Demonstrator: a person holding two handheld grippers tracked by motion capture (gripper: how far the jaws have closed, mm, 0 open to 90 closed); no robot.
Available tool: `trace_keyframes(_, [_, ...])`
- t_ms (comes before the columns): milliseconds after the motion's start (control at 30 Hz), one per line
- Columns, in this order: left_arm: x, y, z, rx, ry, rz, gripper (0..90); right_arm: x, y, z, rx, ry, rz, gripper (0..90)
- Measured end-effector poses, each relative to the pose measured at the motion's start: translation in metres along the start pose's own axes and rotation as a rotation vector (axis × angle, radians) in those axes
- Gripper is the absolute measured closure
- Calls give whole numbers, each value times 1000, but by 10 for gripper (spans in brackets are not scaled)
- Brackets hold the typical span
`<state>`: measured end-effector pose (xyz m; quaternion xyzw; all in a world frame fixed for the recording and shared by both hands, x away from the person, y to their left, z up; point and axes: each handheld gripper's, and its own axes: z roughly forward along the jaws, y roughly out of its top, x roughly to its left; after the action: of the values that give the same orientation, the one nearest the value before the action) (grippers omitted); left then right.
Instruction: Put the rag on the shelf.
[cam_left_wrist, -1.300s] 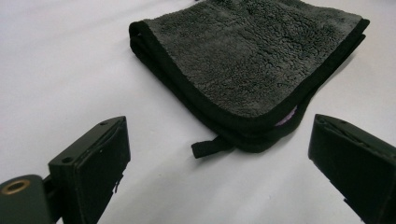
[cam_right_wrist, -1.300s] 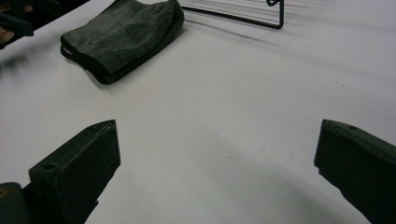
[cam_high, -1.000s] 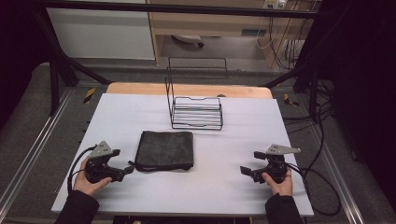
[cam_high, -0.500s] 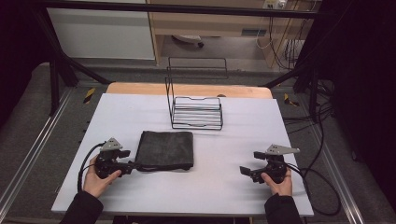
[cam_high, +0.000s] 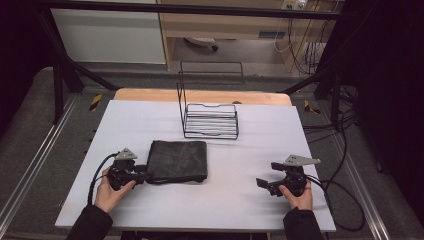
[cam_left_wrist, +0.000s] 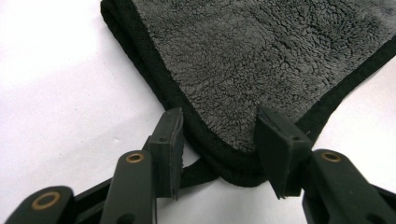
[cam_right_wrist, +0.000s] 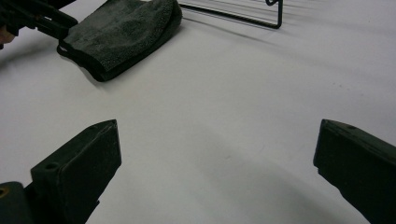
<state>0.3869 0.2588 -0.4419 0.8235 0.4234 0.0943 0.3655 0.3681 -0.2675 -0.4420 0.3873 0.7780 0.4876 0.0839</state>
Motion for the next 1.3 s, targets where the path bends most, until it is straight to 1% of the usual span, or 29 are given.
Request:
trace_keyframes(100, [-1,-1,1,2,6,0,543,0,0,0,0,0,-2,14])
trace_keyframes(167, [-2,-1,1,5,3,0,577,0,0,0,0,-1,-3,14])
trace_keyframes(200, [-3,-1,1,10,-6,-12,602,0,0,0,0,-2,-3,14])
trace_keyframes(267, [-3,-1,2,12,-6,-19,615,0,0,0,-1,-1,-3,15])
trace_keyframes(400, [-5,0,1,18,-9,-44,690,2,1,2,5,-1,-2,16])
trace_keyframes(500, [-6,0,-1,15,-1,-62,763,3,1,3,4,0,-10,17])
trace_keyframes(533, [-7,0,-1,13,3,-64,763,3,1,3,4,0,-10,17])
trace_keyframes(567, [-7,0,-1,12,5,-60,783,3,1,3,7,-1,-13,18])
trace_keyframes(733, [-11,0,-2,7,24,-49,805,4,2,4,9,-2,-14,20])
trace_keyframes(1000, [-15,0,-7,6,22,-46,824,9,4,9,9,1,-23,29])
trace_keyframes(1067, [-17,0,-9,8,17,-40,827,10,4,10,10,0,-31,31])
trace_keyframes(1133, [-19,-1,-9,6,19,-33,827,12,5,11,10,-3,-35,31])
trace_keyframes(1200, [-21,-2,-10,5,23,-36,826,13,5,13,14,-4,-35,31])
trace_keyframes(1300, [-24,-3,-11,2,36,-19,823,14,5,13,10,-10,-36,30])
